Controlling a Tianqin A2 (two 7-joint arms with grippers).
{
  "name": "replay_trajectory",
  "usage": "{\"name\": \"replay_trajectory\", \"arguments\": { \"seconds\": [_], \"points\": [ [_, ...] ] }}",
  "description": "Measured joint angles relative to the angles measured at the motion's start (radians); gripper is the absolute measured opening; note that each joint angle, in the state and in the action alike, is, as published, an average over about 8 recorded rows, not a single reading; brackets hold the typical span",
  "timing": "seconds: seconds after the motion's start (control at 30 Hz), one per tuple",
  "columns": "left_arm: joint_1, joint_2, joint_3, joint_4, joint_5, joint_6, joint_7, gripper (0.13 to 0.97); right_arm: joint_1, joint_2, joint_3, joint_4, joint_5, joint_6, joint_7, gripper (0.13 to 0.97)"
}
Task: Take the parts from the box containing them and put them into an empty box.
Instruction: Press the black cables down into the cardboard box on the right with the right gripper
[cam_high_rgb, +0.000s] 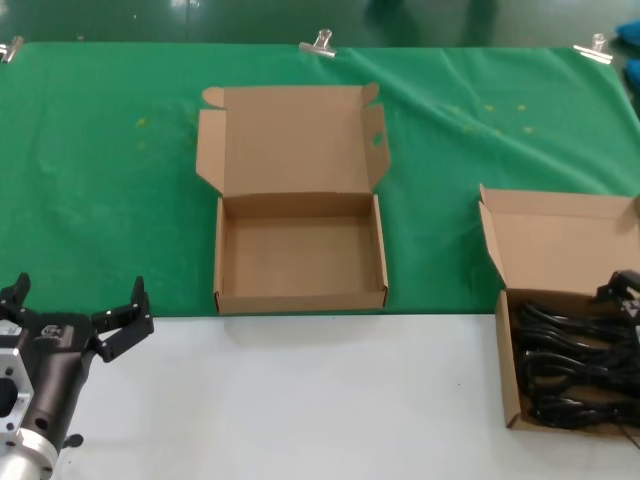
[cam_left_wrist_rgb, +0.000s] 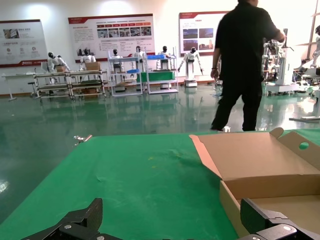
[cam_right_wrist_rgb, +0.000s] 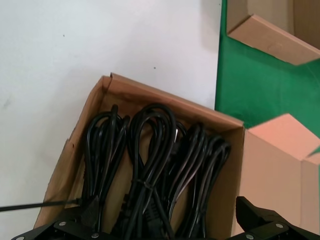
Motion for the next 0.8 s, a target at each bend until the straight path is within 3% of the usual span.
{"name": "replay_trajectory", "arguments": {
  "seconds": [0.53, 0.8],
  "points": [
    [0.000, 0.000, 0.000, 0.000, 0.000, 0.000, 0.000, 0.966, 0.054, -0.124, 0.000, -0.158, -0.042, -0.122, -0.061, 0.917],
    [0.000, 0.000, 0.000, 0.000, 0.000, 0.000, 0.000, 0.966, 0.065, -0.157, 0.000, -0.198, -0.061, -0.136, -0.086, 0.803]
  ]
}}
